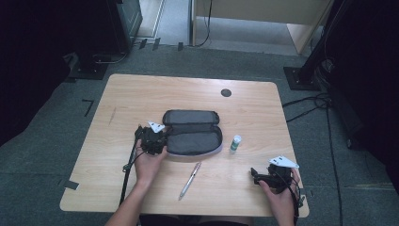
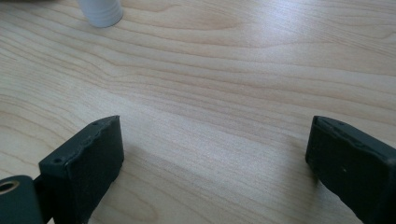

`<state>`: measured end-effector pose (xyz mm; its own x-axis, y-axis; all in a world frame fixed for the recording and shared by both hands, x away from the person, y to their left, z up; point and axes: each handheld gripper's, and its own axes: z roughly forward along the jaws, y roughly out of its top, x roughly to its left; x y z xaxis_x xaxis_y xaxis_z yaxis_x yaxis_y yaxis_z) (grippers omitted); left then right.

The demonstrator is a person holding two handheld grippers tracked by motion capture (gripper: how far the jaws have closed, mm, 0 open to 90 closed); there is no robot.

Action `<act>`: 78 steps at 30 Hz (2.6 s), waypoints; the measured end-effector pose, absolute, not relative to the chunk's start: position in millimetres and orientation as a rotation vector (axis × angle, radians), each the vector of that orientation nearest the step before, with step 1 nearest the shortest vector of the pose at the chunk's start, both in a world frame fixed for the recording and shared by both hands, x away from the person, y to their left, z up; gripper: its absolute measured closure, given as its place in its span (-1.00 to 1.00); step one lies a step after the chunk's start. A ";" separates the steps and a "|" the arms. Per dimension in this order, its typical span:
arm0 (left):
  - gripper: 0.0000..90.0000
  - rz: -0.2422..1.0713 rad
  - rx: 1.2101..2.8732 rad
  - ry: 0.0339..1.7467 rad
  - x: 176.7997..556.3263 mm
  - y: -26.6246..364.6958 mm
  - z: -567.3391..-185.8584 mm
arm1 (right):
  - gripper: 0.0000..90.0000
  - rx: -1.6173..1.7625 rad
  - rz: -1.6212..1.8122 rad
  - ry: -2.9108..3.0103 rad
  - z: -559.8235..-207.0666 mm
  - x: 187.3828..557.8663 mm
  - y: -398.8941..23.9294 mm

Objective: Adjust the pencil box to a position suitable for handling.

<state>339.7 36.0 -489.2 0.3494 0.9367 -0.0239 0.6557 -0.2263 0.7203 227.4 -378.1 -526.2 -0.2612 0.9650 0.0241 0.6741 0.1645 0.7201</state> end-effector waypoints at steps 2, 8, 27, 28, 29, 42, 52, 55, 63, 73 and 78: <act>1.00 0.561 1.972 1.374 338.6 37.5 -489.6 | -0.91 1.549 0.874 2.004 -526.2 227.4 -378.1; 1.00 0.558 1.990 1.344 336.3 43.6 -489.8 | -0.91 1.549 0.874 2.004 -526.2 227.3 -378.1; -0.03 0.503 1.889 1.338 322.3 56.3 -472.4 | -0.91 1.550 0.874 2.004 -526.2 227.3 -378.0; -0.14 0.484 1.880 1.334 320.4 59.1 -469.4 | -0.91 1.549 0.874 2.004 -526.2 227.3 -378.1; -0.26 0.478 1.882 1.328 319.3 61.1 -467.8 | -0.91 1.549 0.874 2.004 -526.2 227.3 -378.1; -0.97 0.471 1.830 1.315 294.8 115.3 -456.3 | -0.91 1.549 0.874 2.003 -526.2 227.3 -378.1; -0.97 0.517 1.817 1.383 279.6 156.1 -469.3 | -0.91 1.550 0.874 2.003 -526.2 227.3 -378.0; -1.00 0.516 1.821 1.383 276.7 165.1 -472.6 | -0.91 1.550 0.874 2.003 -526.2 227.3 -378.0; -1.00 0.553 1.861 1.428 269.9 185.8 -490.2 | -0.91 1.550 0.874 2.003 -526.2 227.3 -378.0; -1.00 0.593 1.905 1.498 261.2 209.5 -513.4 | -0.91 1.550 0.874 2.003 -526.2 227.3 -378.0; -1.00 0.605 1.932 1.496 260.8 208.9 -516.1 | -0.91 1.553 0.875 2.001 -526.2 227.5 -378.0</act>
<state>260.8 208.9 -516.1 0.2559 0.9666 -0.0134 0.6856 -0.1718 0.7074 227.5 -378.0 -526.2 -0.2591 0.9655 0.0257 0.6746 0.1619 0.7202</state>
